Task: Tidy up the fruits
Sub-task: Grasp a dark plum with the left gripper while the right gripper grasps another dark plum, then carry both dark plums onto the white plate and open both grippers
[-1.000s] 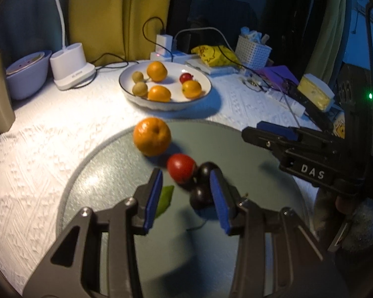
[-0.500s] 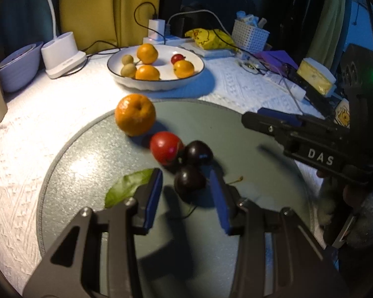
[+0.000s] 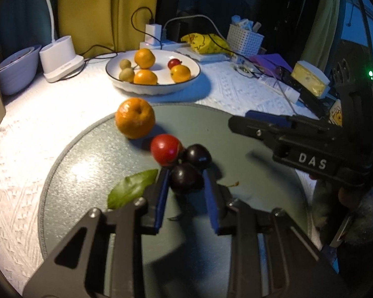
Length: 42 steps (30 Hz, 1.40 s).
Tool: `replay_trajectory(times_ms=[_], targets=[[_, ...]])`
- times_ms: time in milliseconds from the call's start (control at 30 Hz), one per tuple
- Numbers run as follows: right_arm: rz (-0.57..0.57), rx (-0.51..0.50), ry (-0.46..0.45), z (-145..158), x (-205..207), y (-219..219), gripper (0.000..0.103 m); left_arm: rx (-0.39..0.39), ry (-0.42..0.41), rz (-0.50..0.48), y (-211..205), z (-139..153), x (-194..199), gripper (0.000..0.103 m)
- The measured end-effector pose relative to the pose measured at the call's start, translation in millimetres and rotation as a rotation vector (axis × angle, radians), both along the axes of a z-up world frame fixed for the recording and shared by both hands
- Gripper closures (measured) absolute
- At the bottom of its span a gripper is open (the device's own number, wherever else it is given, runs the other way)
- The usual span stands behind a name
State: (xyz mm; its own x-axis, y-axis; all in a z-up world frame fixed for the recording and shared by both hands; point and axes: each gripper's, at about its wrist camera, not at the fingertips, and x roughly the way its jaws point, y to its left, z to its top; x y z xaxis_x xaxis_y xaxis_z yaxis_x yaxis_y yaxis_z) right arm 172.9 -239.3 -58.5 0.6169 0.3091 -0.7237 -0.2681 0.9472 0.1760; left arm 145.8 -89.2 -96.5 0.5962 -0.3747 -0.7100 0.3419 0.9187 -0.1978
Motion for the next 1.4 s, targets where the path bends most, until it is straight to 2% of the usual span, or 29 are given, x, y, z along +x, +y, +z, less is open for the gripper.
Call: replay_trajectory(times_ms=[300,600,1000,1100,1400], targets=[[0.075,0.002,0.009,2.4,-3.3,27.6,0.065,-0.023,-0.024,0.028,19.8,7.4,-6.1,0.074],[0.151,-0.025,0.045,-7.5,-6.5,55.9,0.064,-0.041,-0.032,0.056,36.2,9.0,-6.1,0.074],[0.207,-0.042,0.100,-17.3,-3.1,66.9,0.065,-0.041,-0.044,0.063,39.8,13.3,-3.0,0.074],[0.206,-0.052,0.095,-17.9,-2.5,66.7,0.072,-0.037,-0.045,0.062,39.3,14.8,-2.4,0.074],[0.217,-0.037,0.083,-10.8,-1.9,63.5,0.072,-0.021,-0.064,0.052,35.1,25.9,3.2,0.074]])
